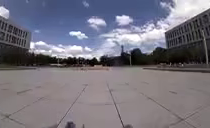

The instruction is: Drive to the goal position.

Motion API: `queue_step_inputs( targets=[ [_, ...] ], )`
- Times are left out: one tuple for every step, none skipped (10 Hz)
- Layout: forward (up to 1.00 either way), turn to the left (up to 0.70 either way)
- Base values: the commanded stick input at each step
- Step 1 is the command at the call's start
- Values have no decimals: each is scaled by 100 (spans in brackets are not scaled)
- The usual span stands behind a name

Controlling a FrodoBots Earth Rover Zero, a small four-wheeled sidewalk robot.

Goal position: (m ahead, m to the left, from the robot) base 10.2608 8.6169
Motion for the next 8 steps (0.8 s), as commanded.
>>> queue_step_inputs(
  targets=[
    [70,0],
    [70,0],
    [70,0],
    [70,0],
    [70,0],
    [70,0],
    [70,0],
    [70,0]
  ],
)
